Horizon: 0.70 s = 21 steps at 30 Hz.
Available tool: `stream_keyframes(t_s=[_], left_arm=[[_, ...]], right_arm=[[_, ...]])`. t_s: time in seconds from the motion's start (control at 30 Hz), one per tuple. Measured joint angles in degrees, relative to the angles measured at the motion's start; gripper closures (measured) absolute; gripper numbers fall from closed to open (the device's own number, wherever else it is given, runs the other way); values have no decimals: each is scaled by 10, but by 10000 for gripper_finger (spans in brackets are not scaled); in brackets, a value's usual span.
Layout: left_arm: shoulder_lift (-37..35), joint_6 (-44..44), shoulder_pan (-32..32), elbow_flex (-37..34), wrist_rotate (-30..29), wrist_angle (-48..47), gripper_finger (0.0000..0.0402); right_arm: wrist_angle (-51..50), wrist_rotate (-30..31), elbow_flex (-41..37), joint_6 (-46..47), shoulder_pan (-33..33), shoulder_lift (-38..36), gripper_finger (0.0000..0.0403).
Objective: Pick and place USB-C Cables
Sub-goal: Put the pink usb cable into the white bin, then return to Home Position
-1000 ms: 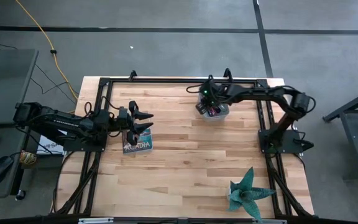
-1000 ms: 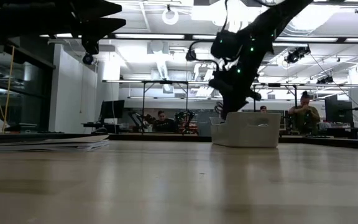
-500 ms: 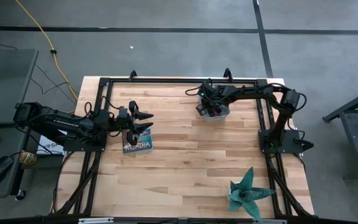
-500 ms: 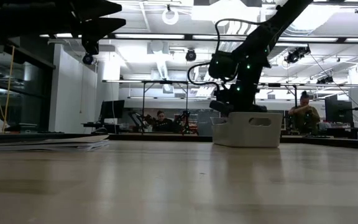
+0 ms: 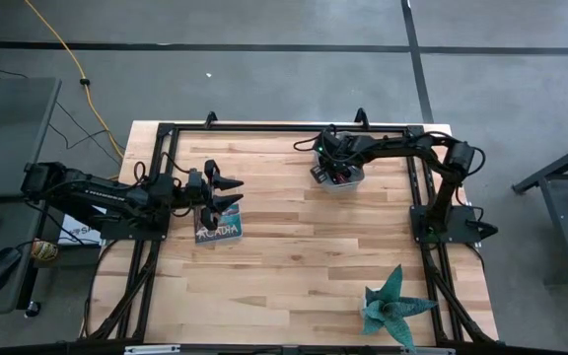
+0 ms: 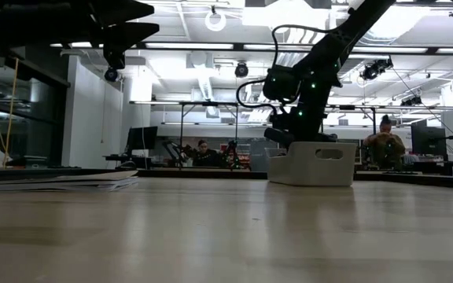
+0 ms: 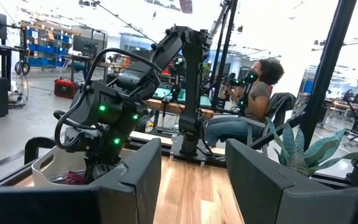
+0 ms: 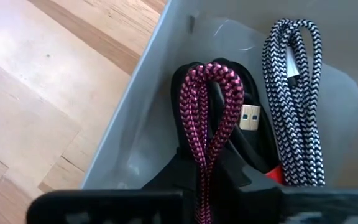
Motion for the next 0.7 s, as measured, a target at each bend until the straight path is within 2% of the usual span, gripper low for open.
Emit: stream_keyframes(t_s=[0.13,0.37,0.5,0.7], left_arm=[[0,0,0,0,0,0,243],[0,0,0,0,0,0,243],[0,0,0,0,0,0,243],[0,0,0,0,0,0,243]], right_arm=[[2,-2,0,9,0,0,370],[2,7,0,-3,0,0,272],[-30,15,17,-3,-7,1,227],[-70,15,56,-26,-8,1,211]])
